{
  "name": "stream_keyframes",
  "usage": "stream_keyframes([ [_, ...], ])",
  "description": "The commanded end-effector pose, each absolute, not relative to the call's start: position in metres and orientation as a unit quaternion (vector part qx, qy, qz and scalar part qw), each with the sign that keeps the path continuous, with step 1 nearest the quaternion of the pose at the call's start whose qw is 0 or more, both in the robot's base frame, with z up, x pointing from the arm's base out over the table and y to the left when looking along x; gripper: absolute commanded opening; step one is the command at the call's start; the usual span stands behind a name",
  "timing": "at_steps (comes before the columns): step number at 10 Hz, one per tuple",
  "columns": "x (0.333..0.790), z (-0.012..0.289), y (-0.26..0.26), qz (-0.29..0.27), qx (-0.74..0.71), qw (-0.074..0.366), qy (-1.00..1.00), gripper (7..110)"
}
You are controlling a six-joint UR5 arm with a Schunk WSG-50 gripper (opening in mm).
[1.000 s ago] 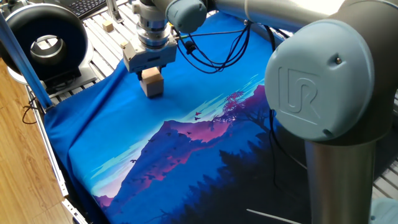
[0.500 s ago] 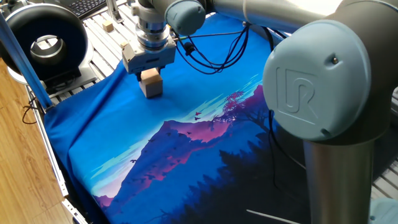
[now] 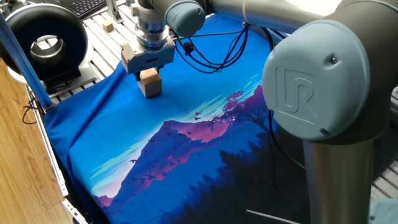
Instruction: Hold a small block with the gripper and sweep it from left to right on the table
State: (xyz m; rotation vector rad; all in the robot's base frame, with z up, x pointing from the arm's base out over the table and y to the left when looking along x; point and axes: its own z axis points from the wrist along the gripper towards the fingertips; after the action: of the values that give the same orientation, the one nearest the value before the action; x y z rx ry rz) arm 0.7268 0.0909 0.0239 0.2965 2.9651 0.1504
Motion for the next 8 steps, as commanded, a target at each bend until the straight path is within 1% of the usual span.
stream_keyframes([
  [1, 0.7317, 0.0258, 0.0915, 0.057, 0.095, 0.086, 0.99, 44],
  [2, 0.7329, 0.0257, 0.0915, 0.057, 0.092, 0.088, 0.99, 66],
  [6, 0.7346, 0.0262, 0.0934, 0.059, 0.09, 0.091, 0.99, 66],
  [8, 0.733, 0.0327, 0.0988, 0.063, 0.09, 0.09, 0.99, 66],
])
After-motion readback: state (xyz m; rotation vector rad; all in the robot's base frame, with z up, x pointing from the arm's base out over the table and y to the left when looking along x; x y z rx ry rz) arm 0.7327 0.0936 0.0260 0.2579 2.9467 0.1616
